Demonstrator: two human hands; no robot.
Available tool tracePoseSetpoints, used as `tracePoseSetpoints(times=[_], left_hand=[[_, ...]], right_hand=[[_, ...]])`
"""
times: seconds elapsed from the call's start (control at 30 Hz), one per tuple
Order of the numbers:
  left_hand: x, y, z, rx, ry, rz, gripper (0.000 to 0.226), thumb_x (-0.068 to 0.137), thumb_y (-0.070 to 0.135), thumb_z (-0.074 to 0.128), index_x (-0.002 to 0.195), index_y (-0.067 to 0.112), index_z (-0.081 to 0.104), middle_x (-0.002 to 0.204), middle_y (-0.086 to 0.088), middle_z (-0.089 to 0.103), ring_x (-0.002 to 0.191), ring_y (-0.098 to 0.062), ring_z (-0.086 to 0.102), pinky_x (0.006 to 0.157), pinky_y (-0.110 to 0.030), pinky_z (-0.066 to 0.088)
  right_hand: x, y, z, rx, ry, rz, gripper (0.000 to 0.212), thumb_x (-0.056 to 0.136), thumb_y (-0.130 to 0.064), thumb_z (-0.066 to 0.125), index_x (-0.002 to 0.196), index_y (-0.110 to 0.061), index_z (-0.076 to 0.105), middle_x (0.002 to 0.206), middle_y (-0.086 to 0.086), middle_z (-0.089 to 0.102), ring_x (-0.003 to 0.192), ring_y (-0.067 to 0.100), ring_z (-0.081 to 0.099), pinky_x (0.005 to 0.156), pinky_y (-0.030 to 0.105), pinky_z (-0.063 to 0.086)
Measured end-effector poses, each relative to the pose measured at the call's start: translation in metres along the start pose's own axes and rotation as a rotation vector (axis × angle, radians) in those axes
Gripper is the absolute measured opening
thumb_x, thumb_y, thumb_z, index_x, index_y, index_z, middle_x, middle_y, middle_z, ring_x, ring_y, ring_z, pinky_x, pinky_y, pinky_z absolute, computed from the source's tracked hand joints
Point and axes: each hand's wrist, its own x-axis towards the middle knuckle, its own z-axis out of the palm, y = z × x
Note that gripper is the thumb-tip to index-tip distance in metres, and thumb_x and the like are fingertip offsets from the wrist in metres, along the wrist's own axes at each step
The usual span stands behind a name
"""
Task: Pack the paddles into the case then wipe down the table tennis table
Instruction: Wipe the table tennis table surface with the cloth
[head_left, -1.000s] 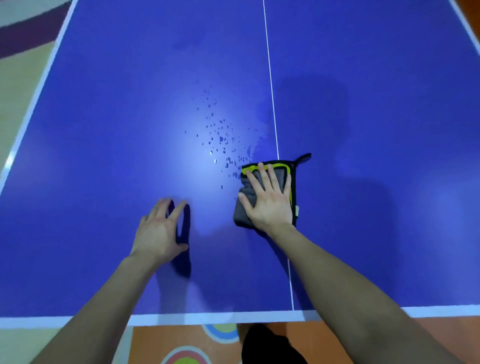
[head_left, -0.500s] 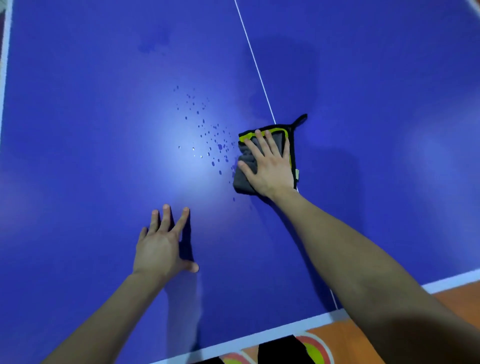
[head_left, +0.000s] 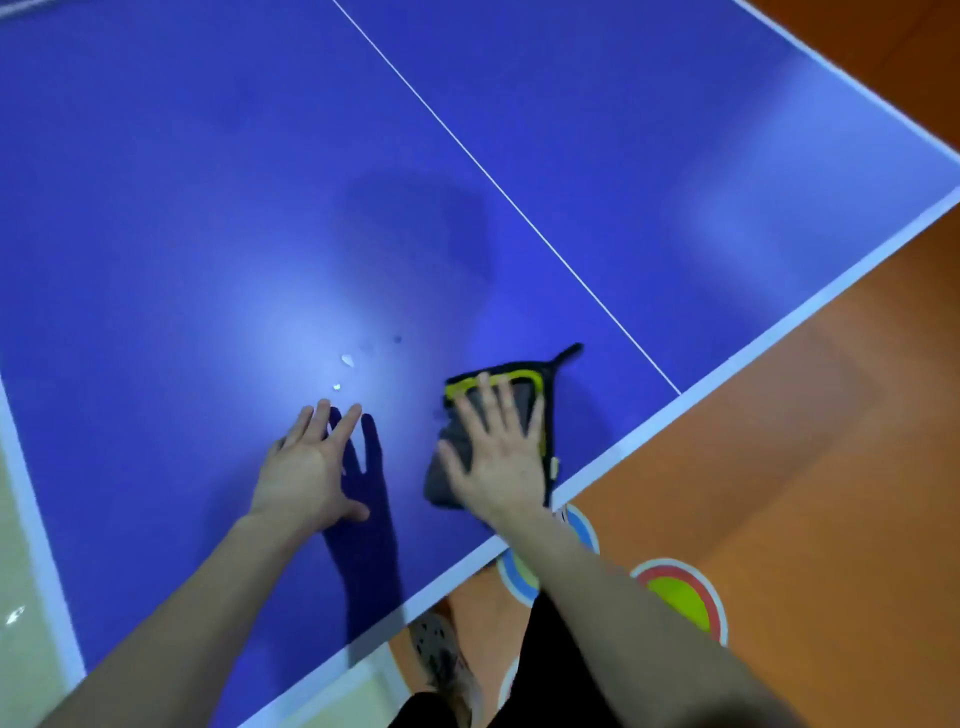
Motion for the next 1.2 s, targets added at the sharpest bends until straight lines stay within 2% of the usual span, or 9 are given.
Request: tracePoseSetpoints(times=[0.1, 0.2, 0.3, 0.4, 0.53, 0.7, 0.83, 1.07, 1.2], left_hand=[[-0.025, -0.020, 0.020, 0.117, -0.025, 0.022, 0.167, 0.049, 0.070, 0.093, 0.165, 0.039, -0.023, 0.177, -0.006, -0.012, 0.165, -0.031, -0.007, 0.127, -0.048, 0.026], [-0.032, -0.028, 0.031, 0.193, -0.059, 0.047, 0.174, 0.045, 0.071, 0.094, 0.164, 0.036, -0.027, 0.175, -0.007, -0.017, 0.164, -0.033, -0.004, 0.126, -0.053, 0.023], [-0.031, -0.029, 0.037, 0.200, -0.040, 0.053, 0.176, 0.044, 0.068, 0.096, 0.163, 0.034, -0.029, 0.175, -0.008, -0.019, 0.164, -0.033, -0.001, 0.123, -0.045, 0.029], [-0.028, -0.032, 0.041, 0.174, -0.021, 0.084, 0.176, 0.045, 0.068, 0.097, 0.163, 0.035, -0.030, 0.175, -0.007, -0.020, 0.165, -0.032, -0.002, 0.121, -0.039, 0.035], [-0.028, -0.036, 0.043, 0.179, -0.010, 0.112, 0.176, 0.043, 0.071, 0.096, 0.164, 0.037, -0.027, 0.176, -0.005, -0.016, 0.165, -0.030, 0.000, 0.121, -0.039, 0.037], [-0.034, -0.032, 0.032, 0.195, -0.012, 0.107, 0.175, 0.045, 0.073, 0.096, 0.164, 0.039, -0.027, 0.177, -0.002, -0.017, 0.166, -0.029, 0.001, 0.112, -0.038, 0.046], [-0.037, -0.028, 0.028, 0.197, -0.018, 0.101, 0.173, 0.047, 0.073, 0.096, 0.164, 0.039, -0.028, 0.177, -0.001, -0.019, 0.166, -0.028, 0.001, 0.111, -0.037, 0.047], [-0.036, -0.029, 0.033, 0.135, -0.009, 0.063, 0.173, 0.049, 0.065, 0.099, 0.162, 0.043, -0.030, 0.176, 0.003, -0.025, 0.167, -0.025, -0.002, 0.115, -0.037, 0.044], [-0.032, -0.031, 0.036, 0.134, -0.022, 0.043, 0.177, 0.046, 0.066, 0.099, 0.161, 0.041, -0.032, 0.176, 0.000, -0.026, 0.166, -0.027, -0.007, 0.124, -0.038, 0.035]], right_hand=[[-0.072, -0.092, 0.038, -0.006, -0.294, -0.357, 0.075, 0.103, -0.068, 0.026, 0.173, -0.041, 0.021, 0.184, -0.003, 0.000, 0.170, 0.025, -0.010, 0.131, 0.070, 0.008], [-0.072, -0.061, 0.033, 0.034, -0.212, -0.450, 0.069, 0.106, -0.070, 0.036, 0.170, -0.047, 0.023, 0.183, -0.007, 0.010, 0.170, 0.020, -0.001, 0.133, 0.066, 0.006], [-0.032, 0.032, -0.010, -0.022, -0.035, -0.176, 0.067, 0.106, -0.075, 0.044, 0.164, -0.042, 0.044, 0.179, -0.009, 0.027, 0.169, 0.016, 0.013, 0.131, 0.067, 0.012], [0.023, 0.115, -0.030, -0.060, 0.015, 0.220, 0.073, 0.105, -0.080, 0.034, 0.167, -0.042, 0.037, 0.181, -0.010, 0.020, 0.169, 0.016, 0.009, 0.133, 0.067, 0.005], [0.031, 0.072, -0.018, -0.057, 0.093, 0.500, 0.077, 0.106, -0.075, 0.027, 0.171, -0.033, 0.032, 0.183, 0.000, 0.013, 0.170, 0.024, 0.004, 0.130, 0.072, 0.002], [-0.048, -0.061, 0.009, -0.046, -0.064, 0.081, 0.072, 0.110, -0.069, 0.030, 0.172, -0.033, 0.029, 0.184, 0.003, 0.007, 0.170, 0.027, -0.003, 0.130, 0.072, 0.002], [-0.027, 0.000, 0.001, -0.025, -0.133, -0.372, 0.073, 0.105, -0.078, 0.041, 0.169, -0.042, 0.035, 0.181, -0.006, 0.020, 0.170, 0.019, 0.007, 0.131, 0.070, 0.007], [0.100, 0.108, -0.020, -0.053, 0.028, 0.327, 0.080, 0.101, -0.082, 0.034, 0.168, -0.039, 0.035, 0.182, -0.004, 0.018, 0.169, 0.020, 0.007, 0.131, 0.070, 0.000], [0.043, 0.018, -0.009, -0.059, 0.040, 0.076, 0.072, 0.106, -0.070, 0.040, 0.168, -0.034, 0.039, 0.182, 0.002, 0.017, 0.170, 0.025, 0.007, 0.129, 0.073, 0.006]])
